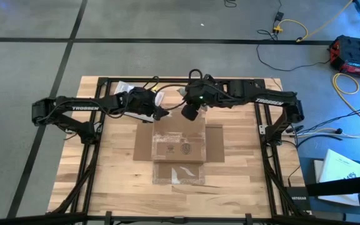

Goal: Unpack boxes
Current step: Break down the box until it is fully flat

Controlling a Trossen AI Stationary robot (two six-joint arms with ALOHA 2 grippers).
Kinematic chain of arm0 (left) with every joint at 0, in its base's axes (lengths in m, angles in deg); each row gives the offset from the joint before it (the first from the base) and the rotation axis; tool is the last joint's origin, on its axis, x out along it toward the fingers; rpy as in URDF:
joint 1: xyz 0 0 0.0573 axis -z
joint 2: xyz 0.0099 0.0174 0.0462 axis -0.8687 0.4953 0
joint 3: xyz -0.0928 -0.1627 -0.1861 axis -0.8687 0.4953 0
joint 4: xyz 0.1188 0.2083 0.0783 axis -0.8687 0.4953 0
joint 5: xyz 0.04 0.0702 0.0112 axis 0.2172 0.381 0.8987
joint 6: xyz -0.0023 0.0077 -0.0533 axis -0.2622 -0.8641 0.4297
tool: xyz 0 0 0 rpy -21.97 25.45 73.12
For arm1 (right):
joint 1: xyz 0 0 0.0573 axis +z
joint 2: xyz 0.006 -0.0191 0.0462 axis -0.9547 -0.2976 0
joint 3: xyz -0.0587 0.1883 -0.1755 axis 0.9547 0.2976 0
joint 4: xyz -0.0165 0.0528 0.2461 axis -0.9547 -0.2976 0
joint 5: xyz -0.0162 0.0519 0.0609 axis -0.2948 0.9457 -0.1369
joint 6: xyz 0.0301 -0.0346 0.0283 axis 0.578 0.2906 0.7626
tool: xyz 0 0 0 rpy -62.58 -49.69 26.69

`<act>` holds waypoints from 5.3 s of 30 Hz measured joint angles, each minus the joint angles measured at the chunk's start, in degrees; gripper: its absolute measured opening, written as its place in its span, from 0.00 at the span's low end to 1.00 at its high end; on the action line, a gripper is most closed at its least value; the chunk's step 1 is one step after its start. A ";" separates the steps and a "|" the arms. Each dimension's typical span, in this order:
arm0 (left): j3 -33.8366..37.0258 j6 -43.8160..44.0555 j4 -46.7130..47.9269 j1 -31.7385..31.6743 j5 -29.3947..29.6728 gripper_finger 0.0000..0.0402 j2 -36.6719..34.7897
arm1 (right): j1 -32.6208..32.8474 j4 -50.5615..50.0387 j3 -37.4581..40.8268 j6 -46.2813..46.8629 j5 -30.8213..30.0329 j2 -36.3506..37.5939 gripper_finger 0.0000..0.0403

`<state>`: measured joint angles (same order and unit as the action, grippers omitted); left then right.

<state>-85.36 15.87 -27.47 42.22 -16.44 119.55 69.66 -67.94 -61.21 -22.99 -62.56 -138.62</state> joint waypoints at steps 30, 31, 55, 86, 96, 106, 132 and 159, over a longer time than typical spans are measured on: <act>0.00 0.02 1.31 0.00 -0.02 0.59 0.00 | -0.33 9.38 -0.11 -4.42 21.25 1.16 0.29; 0.00 0.02 1.31 0.00 0.00 0.60 0.00 | -0.33 9.36 -0.11 -4.41 21.53 1.16 0.29; 0.00 0.02 1.28 0.02 0.00 0.60 0.00 | 0.11 7.80 -0.11 -1.92 21.03 1.20 0.29; 0.00 0.04 1.26 0.02 -0.01 0.59 0.00 | 0.00 6.12 -0.11 -1.88 20.98 1.23 0.29; 0.00 0.03 1.26 0.02 0.00 0.60 0.00 | 0.00 6.14 -0.11 -1.89 20.98 1.23 0.29; 0.00 0.04 1.28 0.02 -0.01 0.59 0.00 | 0.00 6.16 -0.11 -1.88 20.98 1.23 0.29; 0.00 0.04 1.26 0.02 0.00 0.59 0.00 | 0.04 6.38 -0.11 -1.79 21.62 1.23 0.29; 0.00 0.04 1.26 0.00 0.00 0.60 -0.02 | 0.07 6.44 -0.09 -4.96 26.58 1.23 0.29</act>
<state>-85.36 15.91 -26.20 42.22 -16.44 119.53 69.72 -61.50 -61.30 -27.95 -35.98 -137.40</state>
